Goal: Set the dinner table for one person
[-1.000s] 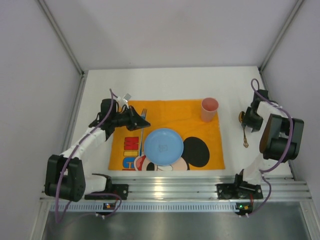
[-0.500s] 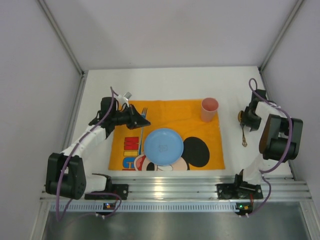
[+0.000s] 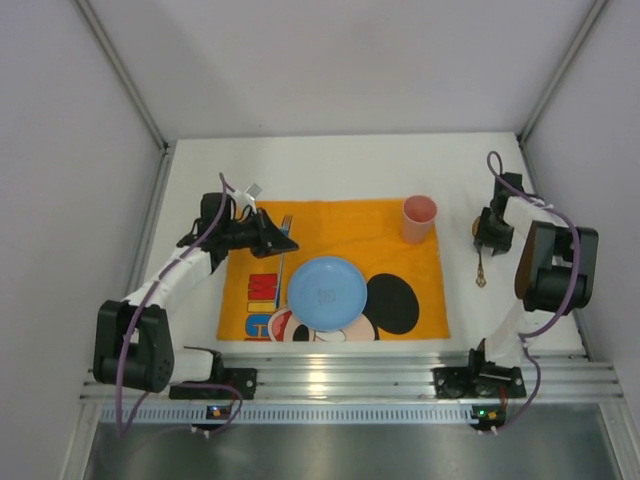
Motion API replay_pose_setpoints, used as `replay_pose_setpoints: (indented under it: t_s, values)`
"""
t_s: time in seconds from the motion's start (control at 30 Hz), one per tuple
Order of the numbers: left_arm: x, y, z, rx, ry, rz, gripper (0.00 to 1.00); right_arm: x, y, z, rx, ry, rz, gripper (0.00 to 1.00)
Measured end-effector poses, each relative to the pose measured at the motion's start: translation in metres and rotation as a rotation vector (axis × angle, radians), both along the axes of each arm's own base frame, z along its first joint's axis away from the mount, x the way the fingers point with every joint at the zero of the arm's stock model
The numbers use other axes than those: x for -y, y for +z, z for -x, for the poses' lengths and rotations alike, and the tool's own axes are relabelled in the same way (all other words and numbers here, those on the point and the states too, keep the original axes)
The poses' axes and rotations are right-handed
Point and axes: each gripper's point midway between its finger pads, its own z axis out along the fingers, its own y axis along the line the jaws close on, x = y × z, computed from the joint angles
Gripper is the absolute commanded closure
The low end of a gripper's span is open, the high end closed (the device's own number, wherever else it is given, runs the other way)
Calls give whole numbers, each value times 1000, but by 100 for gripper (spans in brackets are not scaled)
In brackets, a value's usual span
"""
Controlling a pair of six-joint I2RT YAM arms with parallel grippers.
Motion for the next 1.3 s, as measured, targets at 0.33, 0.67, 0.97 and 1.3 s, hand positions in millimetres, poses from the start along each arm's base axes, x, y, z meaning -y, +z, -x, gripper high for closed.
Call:
replay_pose_setpoints:
  t_s: [0.33,0.67,0.97,1.3]
  values:
    - [-42,-67,18,-167,141,-159,100,-14,-3,-13,-13,64,14,67]
    - [-87,-130,27,-376,254,-473,100,-22,-4,-18,-20,105,41,100]
    - [-98,-152,29,-470,267,-557,77,-23,-3,-20,-40,115,74,100]
    - [-92,-141,16,-463,262,-541,7,-39,2,-23,-22,84,4,100]
